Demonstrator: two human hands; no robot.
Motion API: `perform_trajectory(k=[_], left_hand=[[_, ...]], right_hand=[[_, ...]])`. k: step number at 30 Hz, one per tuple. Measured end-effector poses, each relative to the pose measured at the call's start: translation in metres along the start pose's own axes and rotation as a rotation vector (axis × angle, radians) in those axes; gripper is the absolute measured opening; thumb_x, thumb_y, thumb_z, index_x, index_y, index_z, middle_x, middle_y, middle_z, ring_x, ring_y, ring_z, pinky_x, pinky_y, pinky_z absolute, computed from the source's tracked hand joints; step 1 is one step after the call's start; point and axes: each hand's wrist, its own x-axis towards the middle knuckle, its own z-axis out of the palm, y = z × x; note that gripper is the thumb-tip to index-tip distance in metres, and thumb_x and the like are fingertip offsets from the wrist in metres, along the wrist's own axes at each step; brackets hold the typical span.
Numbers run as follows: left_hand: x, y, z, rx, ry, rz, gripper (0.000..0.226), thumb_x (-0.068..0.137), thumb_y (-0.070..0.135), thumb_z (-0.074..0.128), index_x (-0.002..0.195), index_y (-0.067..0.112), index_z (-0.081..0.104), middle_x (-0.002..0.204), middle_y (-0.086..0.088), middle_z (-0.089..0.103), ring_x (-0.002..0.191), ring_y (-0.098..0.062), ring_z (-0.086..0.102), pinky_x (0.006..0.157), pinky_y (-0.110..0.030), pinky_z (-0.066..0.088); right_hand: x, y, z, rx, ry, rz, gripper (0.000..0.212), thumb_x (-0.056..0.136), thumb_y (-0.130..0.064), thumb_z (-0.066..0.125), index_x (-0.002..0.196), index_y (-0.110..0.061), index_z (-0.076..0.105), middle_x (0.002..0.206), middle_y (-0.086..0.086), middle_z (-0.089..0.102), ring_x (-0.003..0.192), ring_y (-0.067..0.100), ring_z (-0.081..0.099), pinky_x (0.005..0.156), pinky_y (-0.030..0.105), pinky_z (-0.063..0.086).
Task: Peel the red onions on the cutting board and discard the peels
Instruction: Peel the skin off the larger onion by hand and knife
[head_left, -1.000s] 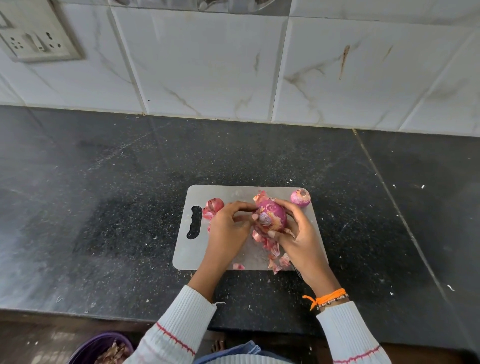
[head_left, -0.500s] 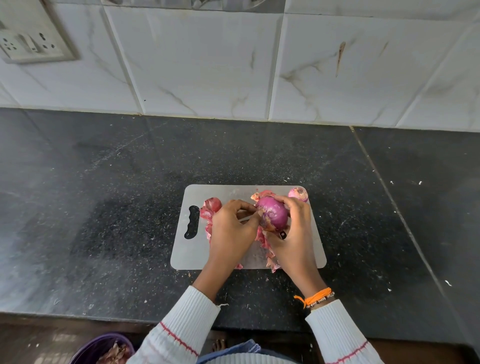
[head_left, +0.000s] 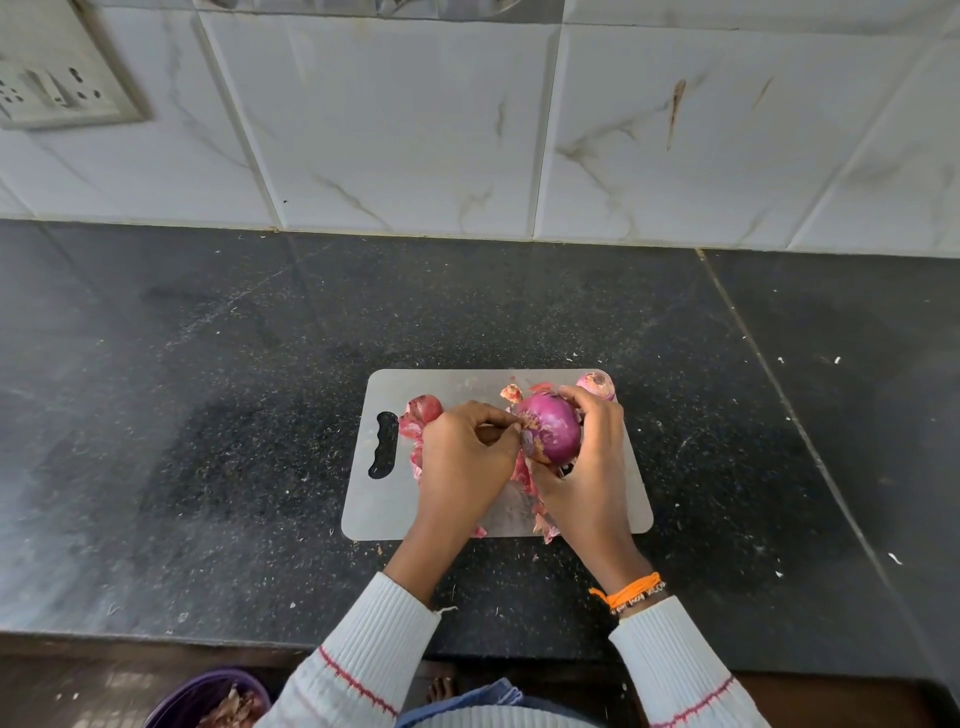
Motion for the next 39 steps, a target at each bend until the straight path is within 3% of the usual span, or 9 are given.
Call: perform_trajectory(k=[4, 8, 14, 20, 24, 28, 30, 35, 39], left_hand=[[-0.001, 0.001, -0.001, -0.036, -0.009, -0.006, 0.008, 0.078, 0.008, 0.07, 0.085, 0.01, 0.075, 0.078, 0.006, 0.069, 0.066, 0.004, 0.064, 0.061, -0.005, 0.047], [0.0, -0.001, -0.001, -0.018, -0.007, -0.003, 0.008, 0.077, 0.008, 0.072, 0.085, 0.01, 0.075, 0.082, 0.0, 0.071, 0.07, -0.007, 0.066, 0.066, -0.014, 0.053], [-0.001, -0.002, 0.001, 0.093, 0.011, 0.096, 0.007, 0.074, 0.004, 0.069, 0.079, 0.008, 0.073, 0.075, 0.003, 0.066, 0.066, -0.008, 0.062, 0.063, -0.013, 0.051], [0.0, -0.002, 0.003, 0.014, 0.002, 0.087, 0.008, 0.072, 0.002, 0.069, 0.072, 0.01, 0.067, 0.077, 0.001, 0.061, 0.067, -0.004, 0.059, 0.063, -0.013, 0.049], [-0.001, -0.003, 0.01, -0.131, -0.001, -0.047, 0.007, 0.075, 0.005, 0.066, 0.07, 0.009, 0.066, 0.088, -0.002, 0.063, 0.07, 0.001, 0.059, 0.063, -0.009, 0.046], [-0.005, -0.001, 0.019, -0.369, 0.02, -0.224, 0.02, 0.078, 0.002, 0.061, 0.062, 0.014, 0.065, 0.091, -0.008, 0.064, 0.082, -0.016, 0.06, 0.074, -0.032, 0.053], [-0.008, 0.001, 0.021, -0.473, 0.004, -0.298, 0.027, 0.08, -0.001, 0.056, 0.057, 0.012, 0.059, 0.078, -0.008, 0.06, 0.074, -0.017, 0.055, 0.071, -0.035, 0.05], [-0.008, 0.005, 0.023, -0.634, -0.062, -0.45, 0.029, 0.084, 0.001, 0.05, 0.057, 0.007, 0.049, 0.056, -0.006, 0.042, 0.054, -0.013, 0.04, 0.05, -0.02, 0.039], [-0.003, 0.008, 0.02, -0.892, -0.032, -0.663, 0.026, 0.09, 0.0, 0.048, 0.065, 0.002, 0.053, 0.052, -0.005, 0.056, 0.048, -0.007, 0.057, 0.045, -0.015, 0.049]], right_hand=[[-0.001, -0.002, 0.0, 0.003, -0.001, -0.008, 0.057, 0.076, -0.016, 0.074, 0.121, -0.028, 0.041, 0.119, -0.009, 0.033, 0.112, -0.016, 0.037, 0.08, -0.001, 0.039], [-0.001, 0.0, 0.001, -0.021, -0.007, -0.023, 0.059, 0.076, -0.01, 0.075, 0.121, -0.03, 0.043, 0.117, -0.011, 0.032, 0.113, -0.011, 0.04, 0.083, 0.002, 0.041], [-0.002, 0.002, 0.001, -0.115, 0.007, -0.053, 0.063, 0.07, -0.002, 0.077, 0.123, -0.021, 0.049, 0.117, -0.011, 0.032, 0.113, -0.008, 0.038, 0.09, 0.003, 0.037], [-0.006, 0.001, 0.004, -0.175, 0.038, -0.051, 0.067, 0.069, -0.003, 0.076, 0.129, -0.019, 0.049, 0.115, -0.021, 0.022, 0.11, -0.002, 0.036, 0.091, 0.004, 0.036], [-0.008, -0.003, 0.008, -0.082, 0.099, -0.008, 0.064, 0.07, -0.001, 0.075, 0.125, -0.019, 0.048, 0.116, -0.015, 0.027, 0.113, -0.009, 0.037, 0.092, 0.003, 0.036], [-0.009, -0.006, 0.012, 0.018, 0.15, 0.044, 0.06, 0.07, -0.007, 0.076, 0.121, -0.013, 0.046, 0.113, -0.012, 0.031, 0.109, -0.009, 0.04, 0.087, 0.003, 0.039], [-0.009, -0.007, 0.014, 0.045, 0.182, 0.071, 0.061, 0.067, -0.004, 0.077, 0.119, -0.011, 0.046, 0.113, -0.017, 0.03, 0.106, -0.01, 0.041, 0.085, 0.003, 0.04], [-0.011, -0.006, 0.019, 0.047, 0.266, 0.103, 0.062, 0.064, 0.003, 0.078, 0.114, -0.013, 0.044, 0.109, -0.005, 0.033, 0.102, -0.013, 0.041, 0.08, 0.001, 0.04], [-0.009, -0.001, 0.017, 0.062, 0.275, 0.152, 0.068, 0.064, -0.002, 0.081, 0.113, -0.022, 0.037, 0.111, -0.002, 0.034, 0.101, -0.003, 0.043, 0.081, 0.007, 0.043]])
